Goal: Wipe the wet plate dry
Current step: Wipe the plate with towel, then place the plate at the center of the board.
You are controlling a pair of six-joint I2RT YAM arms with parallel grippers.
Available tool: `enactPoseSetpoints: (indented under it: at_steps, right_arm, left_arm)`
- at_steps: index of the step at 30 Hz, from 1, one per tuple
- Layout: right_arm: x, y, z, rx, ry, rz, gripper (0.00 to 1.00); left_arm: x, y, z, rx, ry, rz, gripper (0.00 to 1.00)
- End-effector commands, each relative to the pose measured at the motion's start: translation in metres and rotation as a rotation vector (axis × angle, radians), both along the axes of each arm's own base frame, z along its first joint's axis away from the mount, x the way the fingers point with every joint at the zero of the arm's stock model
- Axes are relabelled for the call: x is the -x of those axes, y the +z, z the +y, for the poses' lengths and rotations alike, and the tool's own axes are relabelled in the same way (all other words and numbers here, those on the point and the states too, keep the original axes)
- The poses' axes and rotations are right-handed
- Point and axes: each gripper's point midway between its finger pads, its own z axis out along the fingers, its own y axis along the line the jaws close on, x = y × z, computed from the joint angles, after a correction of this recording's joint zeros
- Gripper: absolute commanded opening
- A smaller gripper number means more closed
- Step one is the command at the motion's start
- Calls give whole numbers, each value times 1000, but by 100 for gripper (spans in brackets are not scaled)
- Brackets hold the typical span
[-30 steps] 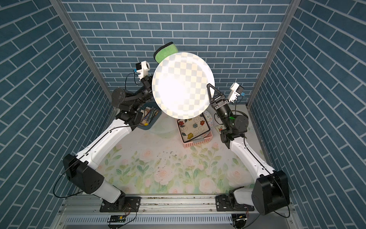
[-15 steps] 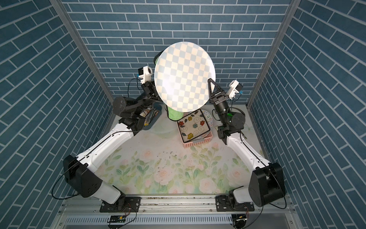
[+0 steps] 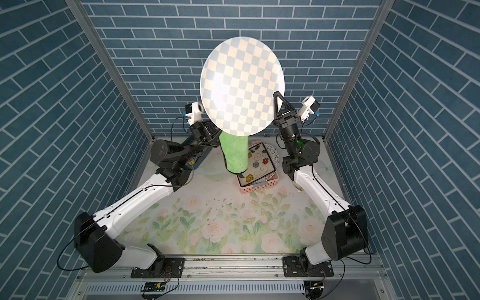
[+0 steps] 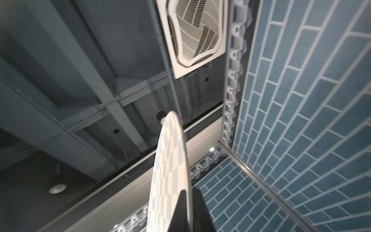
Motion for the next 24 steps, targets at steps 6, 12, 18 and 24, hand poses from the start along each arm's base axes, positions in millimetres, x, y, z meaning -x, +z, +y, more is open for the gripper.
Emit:
enactPoseSetpoints:
  at_steps: [6, 12, 18, 24]
  right_arm:
    - [-23, -139, 30, 468, -160, 327, 0]
    - [-7, -237, 115, 684, 9, 432, 0]
    - [10, -305, 192, 856, 114, 455, 0]
    - [21, -383, 242, 1054, 207, 506, 0]
  left_arm:
    - [-41, -51, 139, -824, 902, 9, 0]
    - [-53, -78, 158, -966, 1000, 51, 0]
    - [-64, -100, 155, -988, 990, 95, 0]
    - [-69, -123, 147, -1003, 944, 126, 0]
